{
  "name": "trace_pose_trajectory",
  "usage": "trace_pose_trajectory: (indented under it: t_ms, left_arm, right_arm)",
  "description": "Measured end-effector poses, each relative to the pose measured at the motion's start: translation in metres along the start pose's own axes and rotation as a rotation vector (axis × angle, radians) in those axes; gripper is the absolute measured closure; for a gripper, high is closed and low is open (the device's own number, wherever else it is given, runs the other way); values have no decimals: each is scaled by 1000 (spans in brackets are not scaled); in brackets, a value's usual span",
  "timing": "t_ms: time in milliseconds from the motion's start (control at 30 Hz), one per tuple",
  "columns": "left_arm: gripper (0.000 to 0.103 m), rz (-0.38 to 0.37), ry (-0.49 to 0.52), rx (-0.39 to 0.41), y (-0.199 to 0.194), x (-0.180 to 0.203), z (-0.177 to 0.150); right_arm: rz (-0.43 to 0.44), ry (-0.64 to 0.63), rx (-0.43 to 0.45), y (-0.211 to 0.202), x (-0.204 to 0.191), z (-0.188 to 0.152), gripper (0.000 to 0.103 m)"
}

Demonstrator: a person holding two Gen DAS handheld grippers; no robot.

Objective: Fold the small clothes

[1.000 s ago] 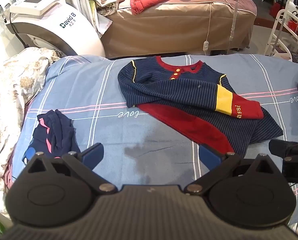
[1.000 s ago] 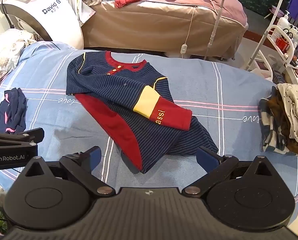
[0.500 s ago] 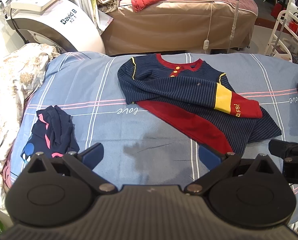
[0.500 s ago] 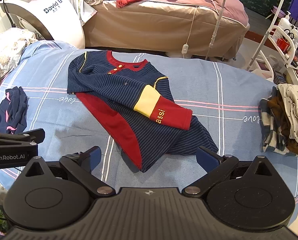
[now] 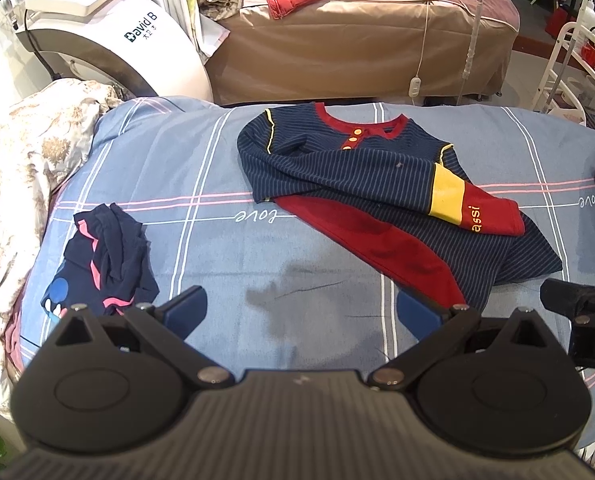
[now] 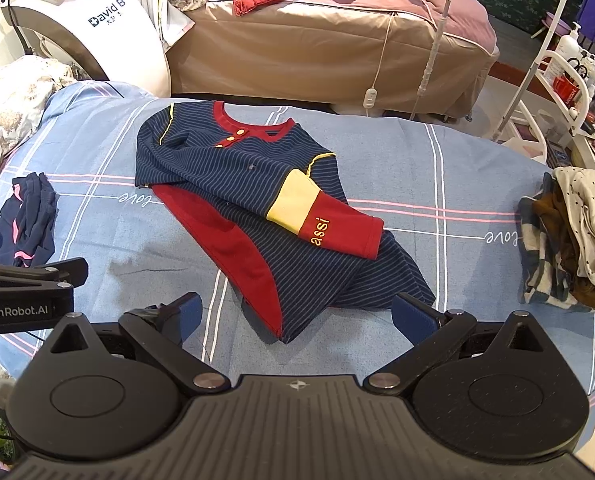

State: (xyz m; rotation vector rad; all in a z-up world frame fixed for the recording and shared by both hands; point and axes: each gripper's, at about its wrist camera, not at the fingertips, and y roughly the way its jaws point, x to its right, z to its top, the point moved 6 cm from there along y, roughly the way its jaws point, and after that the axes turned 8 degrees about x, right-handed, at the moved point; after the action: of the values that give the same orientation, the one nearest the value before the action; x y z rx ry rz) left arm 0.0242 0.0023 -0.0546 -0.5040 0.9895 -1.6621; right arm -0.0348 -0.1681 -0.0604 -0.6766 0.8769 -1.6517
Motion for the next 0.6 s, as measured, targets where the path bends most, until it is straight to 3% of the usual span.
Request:
trace_pose_trajectory:
  t_ms: [600]
  left_arm:
    - [0,-3,-2,-16,4,0,-4]
  right_arm:
    - [19,3,-8,2,2,-2,0]
